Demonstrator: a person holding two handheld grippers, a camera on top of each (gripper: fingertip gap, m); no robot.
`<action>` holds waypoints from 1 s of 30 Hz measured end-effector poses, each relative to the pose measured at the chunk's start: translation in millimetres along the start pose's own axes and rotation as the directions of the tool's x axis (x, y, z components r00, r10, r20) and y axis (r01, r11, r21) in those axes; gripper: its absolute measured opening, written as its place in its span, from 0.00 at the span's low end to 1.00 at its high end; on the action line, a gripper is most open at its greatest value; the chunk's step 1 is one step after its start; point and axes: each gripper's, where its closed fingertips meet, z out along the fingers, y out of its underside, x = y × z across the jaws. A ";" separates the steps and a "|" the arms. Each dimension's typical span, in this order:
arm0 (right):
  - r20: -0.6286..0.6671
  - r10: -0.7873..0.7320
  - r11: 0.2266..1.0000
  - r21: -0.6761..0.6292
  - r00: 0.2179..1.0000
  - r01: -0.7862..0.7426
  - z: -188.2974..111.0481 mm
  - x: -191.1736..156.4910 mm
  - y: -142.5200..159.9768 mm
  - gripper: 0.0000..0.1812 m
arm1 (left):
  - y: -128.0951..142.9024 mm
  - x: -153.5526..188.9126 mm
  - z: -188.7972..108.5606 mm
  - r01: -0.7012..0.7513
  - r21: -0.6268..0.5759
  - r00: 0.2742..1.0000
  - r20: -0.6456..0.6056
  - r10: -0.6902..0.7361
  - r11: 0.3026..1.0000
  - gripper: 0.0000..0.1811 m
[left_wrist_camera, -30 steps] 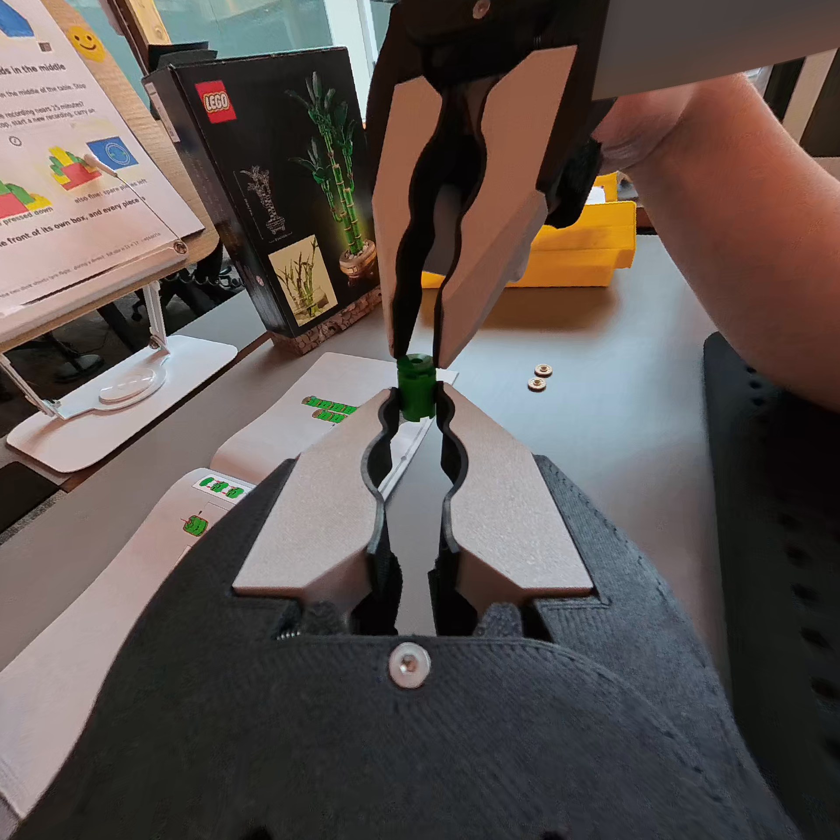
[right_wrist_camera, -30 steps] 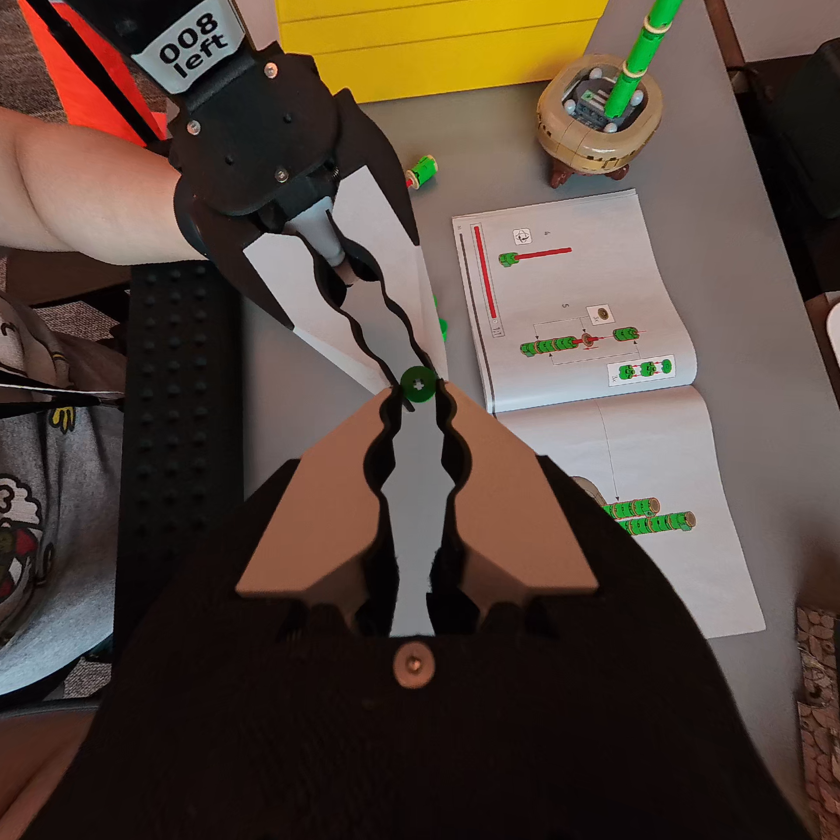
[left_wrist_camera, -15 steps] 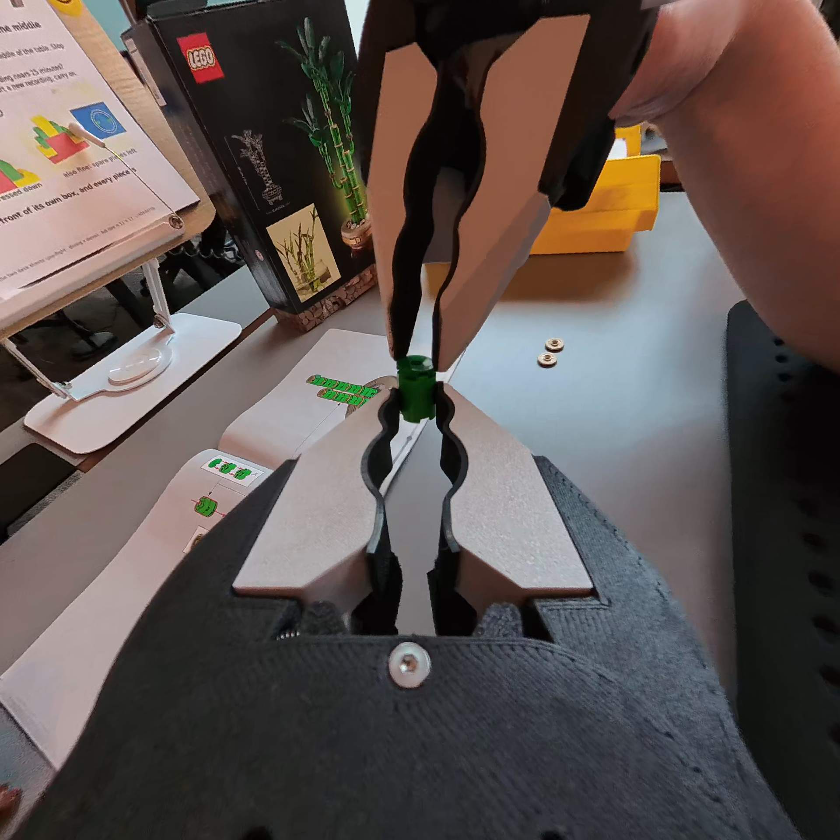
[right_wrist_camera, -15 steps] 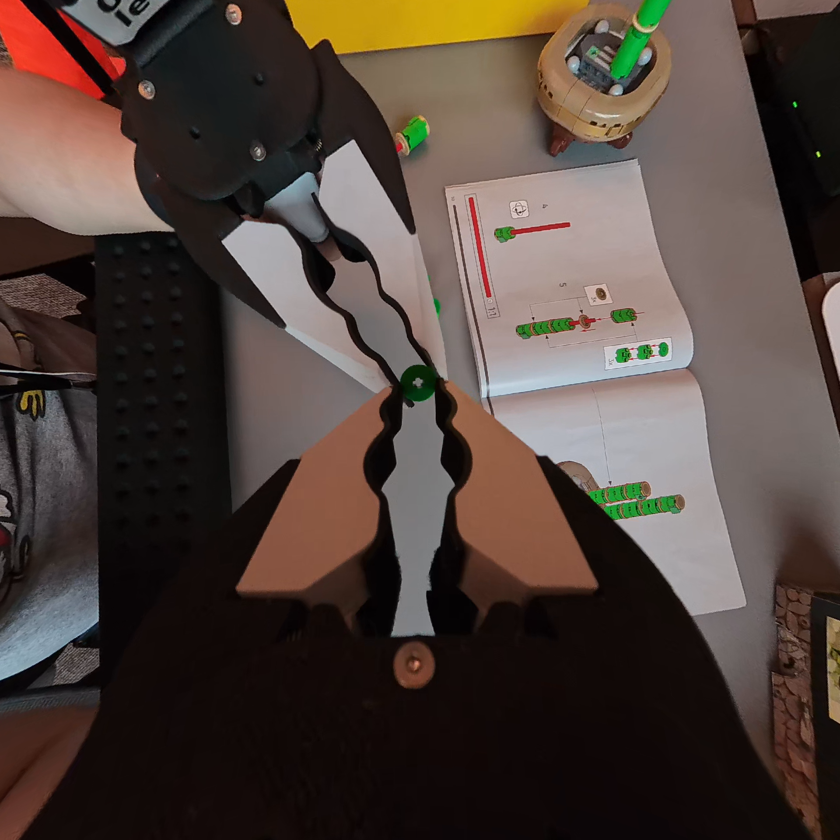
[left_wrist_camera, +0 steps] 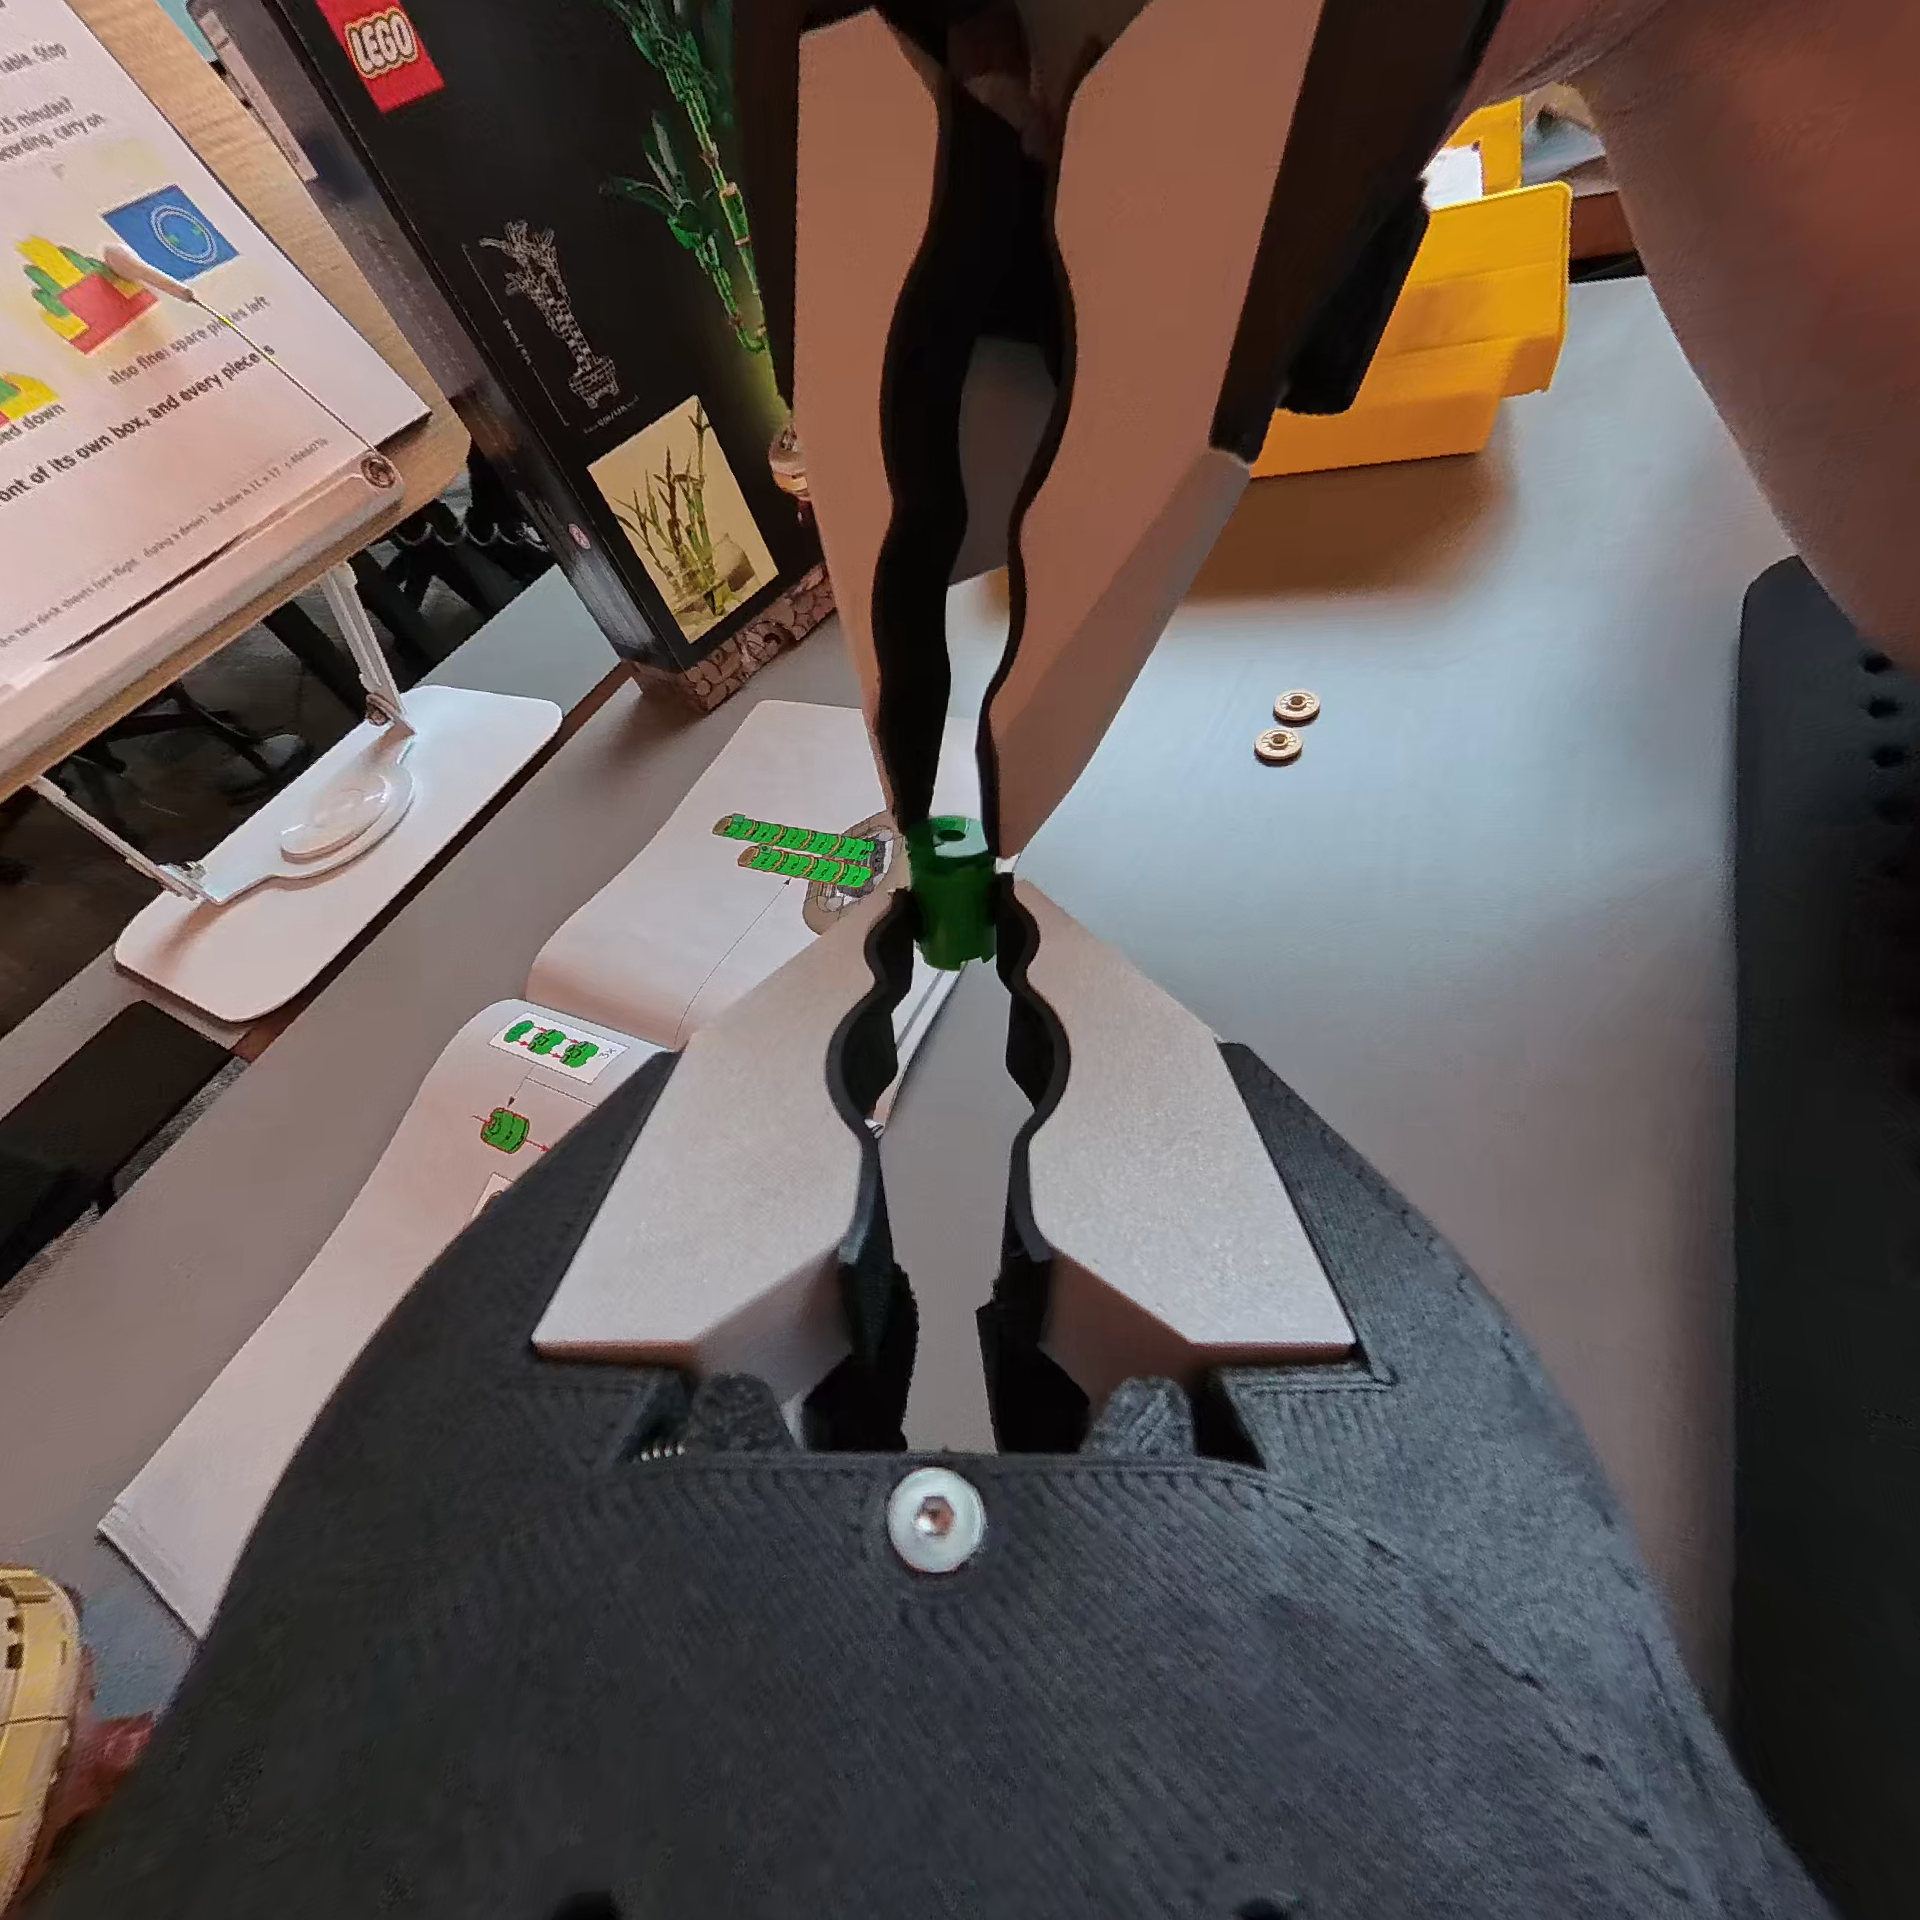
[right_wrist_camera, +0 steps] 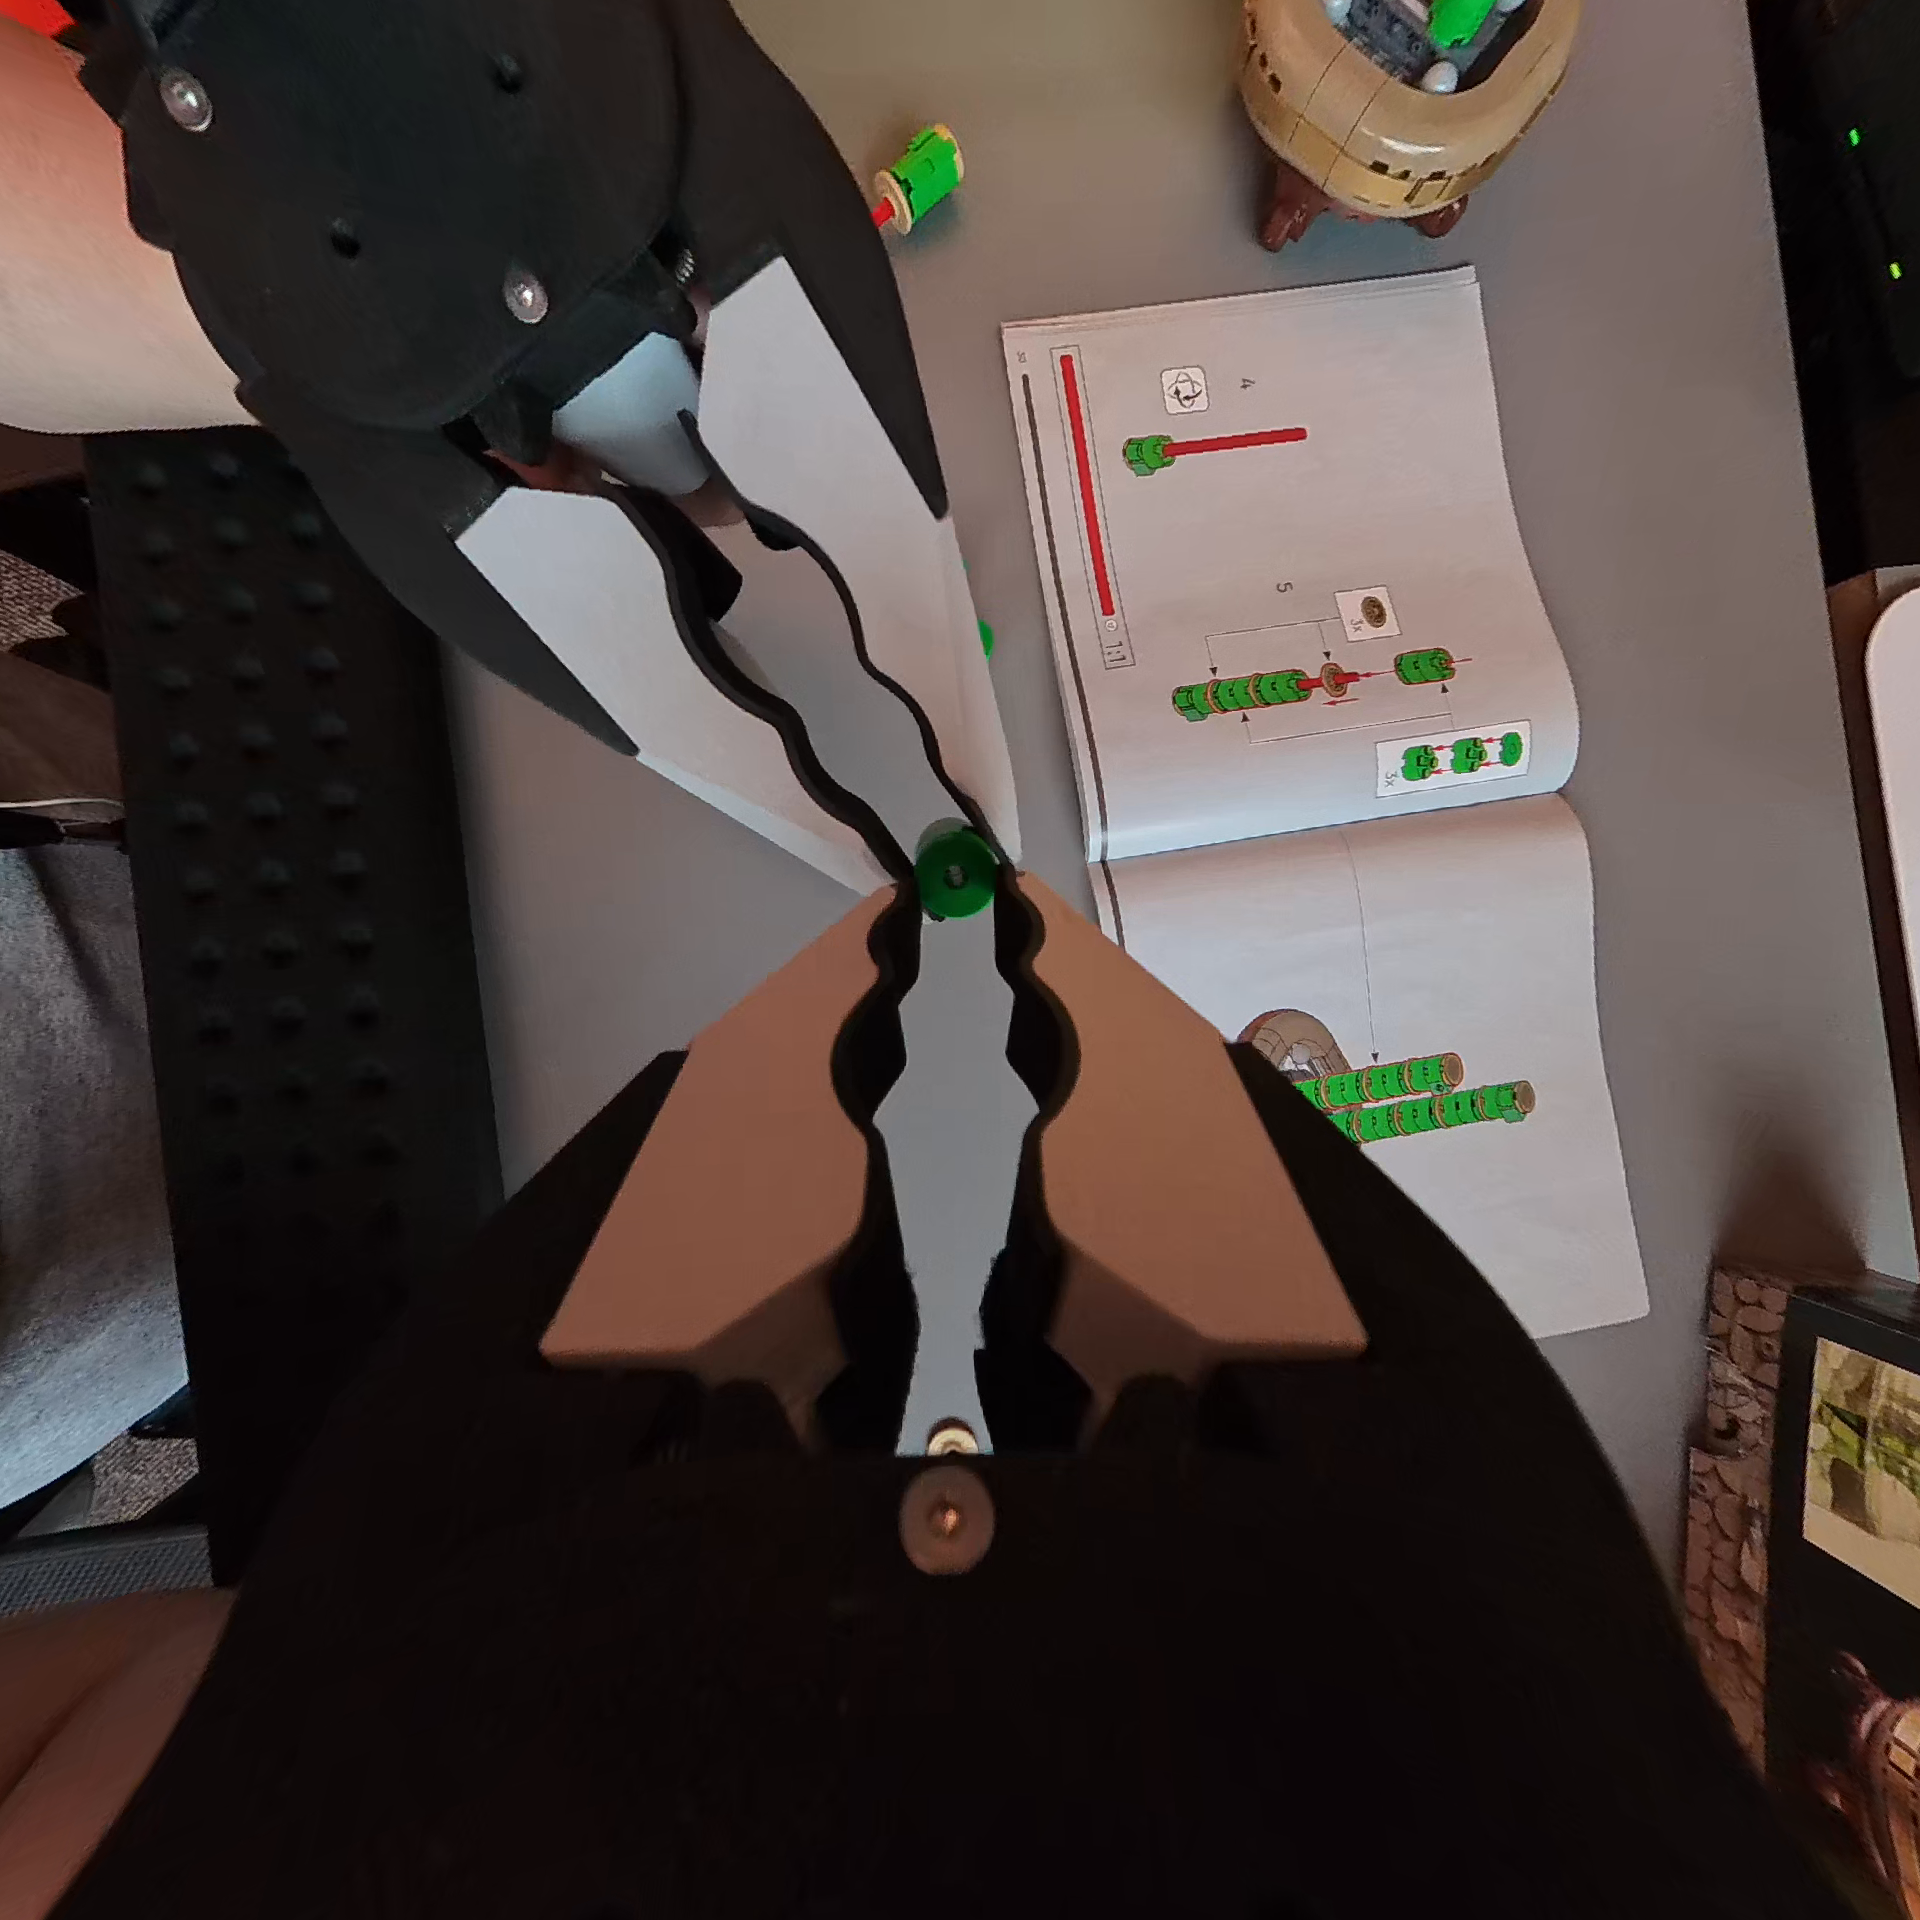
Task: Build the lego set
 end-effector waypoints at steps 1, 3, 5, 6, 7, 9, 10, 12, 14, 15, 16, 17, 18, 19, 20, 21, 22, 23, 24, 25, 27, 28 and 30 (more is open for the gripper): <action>-0.001 0.001 1.000 -0.008 1.000 -0.001 0.5 -0.2 0.8 0.07 | 0.4 0.2 0.2 -0.001 -0.003 1.000 0.000 0.001 1.000 0.07; -0.007 -0.004 1.000 -0.012 1.000 0.004 0.9 0.1 1.1 0.07 | 1.1 0.5 0.7 0.001 -0.007 1.000 -0.001 -0.001 1.000 0.07; -0.004 -0.001 1.000 -0.015 1.000 0.001 1.1 -0.4 1.5 0.08 | 1.6 0.9 1.0 0.002 -0.009 1.000 -0.006 -0.002 1.000 0.07; -0.002 -0.003 1.000 -0.021 1.000 0.003 1.0 -1.4 2.2 0.08 | 2.0 2.0 1.1 -0.003 -0.009 1.000 -0.016 0.003 1.000 0.07; -0.003 -0.003 1.000 -0.024 1.000 0.003 0.9 -1.8 2.3 0.08 | 2.3 3.2 0.8 -0.007 -0.007 1.000 -0.027 0.007 1.000 0.07; -0.021 -0.003 1.000 -0.025 1.000 0.003 -1.7 -0.9 0.7 0.08 | 0.0 2.9 0.1 -0.022 0.017 0.999 -0.028 0.022 1.000 0.08; -0.026 -0.004 1.000 -0.027 1.000 0.004 -3.2 -0.9 0.4 0.08 | -1.6 3.0 -0.1 -0.022 0.031 0.999 -0.029 0.023 0.999 0.08; -0.039 -0.006 0.999 -0.032 0.999 0.004 -4.9 -1.0 0.3 0.08 | -3.7 3.3 0.0 -0.018 0.049 0.999 -0.030 0.019 0.999 0.08; -0.049 -0.008 0.999 -0.046 0.999 0.006 -5.5 -1.5 1.4 0.08 | -4.1 4.2 0.6 -0.025 0.054 0.999 -0.028 0.027 0.998 0.08; -0.054 -0.012 0.999 -0.054 0.998 0.009 -5.7 -1.7 2.0 0.08 | -4.3 4.7 1.2 -0.031 0.055 0.999 -0.025 0.032 0.998 0.08; -0.058 -0.015 0.998 -0.059 0.998 0.012 -6.1 -2.1 2.3 0.08 | -4.4 5.2 1.5 -0.035 0.056 0.999 -0.024 0.037 0.998 0.08; -0.060 -0.015 0.998 -0.063 0.998 0.012 -6.5 -2.5 2.5 0.08 | -4.6 5.7 1.6 -0.037 0.057 0.999 -0.026 0.039 0.998 0.08; -0.060 -0.017 0.998 -0.065 0.998 0.013 -6.8 -3.2 2.6 0.08 | -4.9 6.4 1.4 -0.037 0.059 0.999 -0.031 0.039 0.998 0.08; -0.063 -0.020 0.998 -0.063 0.998 0.016 -7.4 -3.4 2.0 0.08 | -5.5 6.7 1.0 -0.036 0.063 0.999 -0.036 0.038 0.997 0.08; -0.064 -0.024 0.998 -0.058 0.998 0.020 -8.0 -3.8 1.1 0.08 | -6.3 6.8 0.4 -0.033 0.068 0.999 -0.039 0.036 0.997 0.08; -0.065 -0.027 0.998 -0.052 0.998 0.023 -8.9 -4.0 0.0 0.08 | -7.3 6.7 -0.3 -0.029 0.074 0.999 -0.043 0.032 0.997 0.08; -0.065 -0.028 0.999 -0.047 0.997 0.025 -9.7 -4.2 -0.9 0.08 | -8.3 6.7 -1.0 -0.023 0.081 0.999 -0.047 0.027 0.996 0.08; -0.066 -0.030 0.999 -0.042 0.997 0.027 -10.3 -4.4 -1.7 0.08 | -9.2 6.5 -1.6 -0.019 0.087 0.998 -0.050 0.023 0.996 0.08; -0.067 -0.032 0.999 -0.038 0.997 0.030 -10.8 -4.5 -2.4 0.08 | -9.9 6.5 -2.0 -0.015 0.091 0.998 -0.052 0.020 0.996 0.08; -0.066 -0.033 0.999 -0.035 0.997 0.031 -10.9 -4.6 -2.6 0.08 | -10.3 6.4 -2.3 -0.013 0.094 0.998 -0.053 0.018 0.995 0.08; -0.058 -0.030 0.999 -0.032 0.998 0.028 -10.7 -5.0 -2.4 0.08 | -10.4 6.8 -2.4 -0.015 0.095 0.998 -0.057 0.020 0.995 0.08; -0.055 -0.028 0.999 -0.032 0.998 0.027 -10.6 -5.2 -2.1 0.09 | -10.4 7.4 -2.3 -0.015 0.094 0.998 -0.060 0.021 0.995 0.08; -0.053 -0.029 0.999 -0.024 0.998 0.028 -11.1 -5.4 -3.0 0.09 | -11.0 7.9 -2.5 -0.014 0.100 0.998 -0.063 0.021 0.995 0.08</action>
